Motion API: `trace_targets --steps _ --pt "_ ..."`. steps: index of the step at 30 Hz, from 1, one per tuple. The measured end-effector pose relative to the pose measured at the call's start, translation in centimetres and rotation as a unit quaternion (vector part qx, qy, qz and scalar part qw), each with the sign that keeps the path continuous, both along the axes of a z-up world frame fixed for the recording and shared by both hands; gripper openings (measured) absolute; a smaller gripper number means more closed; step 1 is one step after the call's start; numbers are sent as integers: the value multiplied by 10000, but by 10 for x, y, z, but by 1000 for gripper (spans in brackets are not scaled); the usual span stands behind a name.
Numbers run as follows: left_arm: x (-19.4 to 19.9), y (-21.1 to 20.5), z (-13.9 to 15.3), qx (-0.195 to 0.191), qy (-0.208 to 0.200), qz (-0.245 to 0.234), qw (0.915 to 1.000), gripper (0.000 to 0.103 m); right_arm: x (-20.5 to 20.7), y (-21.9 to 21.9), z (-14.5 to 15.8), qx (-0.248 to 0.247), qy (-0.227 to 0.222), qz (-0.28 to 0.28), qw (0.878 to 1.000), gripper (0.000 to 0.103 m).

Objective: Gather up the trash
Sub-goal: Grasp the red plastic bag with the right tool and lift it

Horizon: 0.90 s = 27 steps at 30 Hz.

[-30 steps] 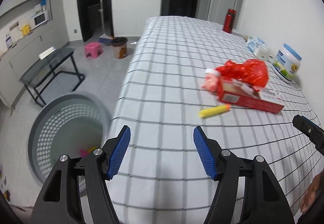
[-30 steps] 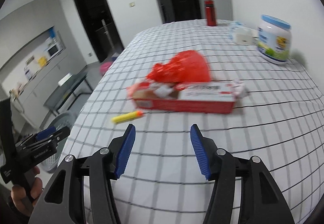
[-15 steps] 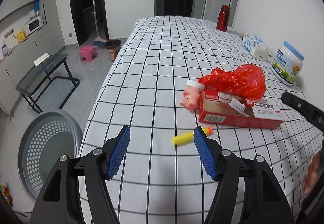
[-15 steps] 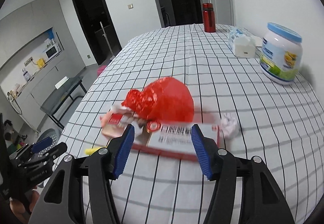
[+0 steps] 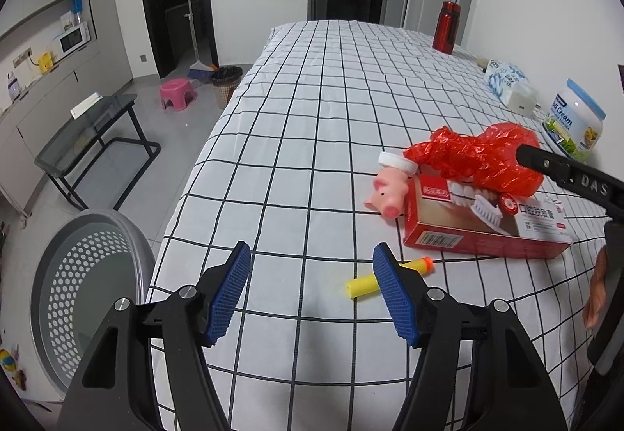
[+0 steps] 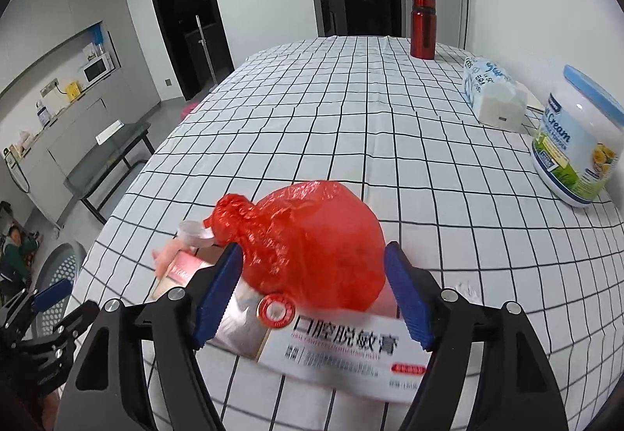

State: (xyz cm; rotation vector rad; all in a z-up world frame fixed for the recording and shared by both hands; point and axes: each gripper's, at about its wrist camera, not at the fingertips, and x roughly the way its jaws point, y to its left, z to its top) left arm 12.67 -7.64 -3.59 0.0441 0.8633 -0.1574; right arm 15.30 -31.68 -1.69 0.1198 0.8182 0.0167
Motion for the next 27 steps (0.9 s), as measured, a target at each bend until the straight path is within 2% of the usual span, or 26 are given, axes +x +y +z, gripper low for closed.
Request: trace_targets --steps 4,6,8,9,11,16,27 --pt "1 1 -4 14 59 -2 10000 64 9 4 -5 6 82 77 9999 69" --pt "0 1 -6 11 79 -3 10000 64 11 7 -8 16 127 149 9998 52" --pt "0 1 -7 0 101 -11 9999 64 13 10 -11 22 212 199 9996 30" --pt "0 1 -7 -3 114 -19 9999 64 13 10 -12 47 236 211 9995 27" --pt "-2 0 -8 -14 126 -42 9999 65 12 10 -12 104 225 207 9995 15" --pt "-7 -2 -8 -9 121 -110 9999 68 -4 4 -2 342 -33 97 9994 9" --pt "-15 -14 -16 68 189 -468 9987 68 -65 -22 33 840 -588 -326 9942 8"
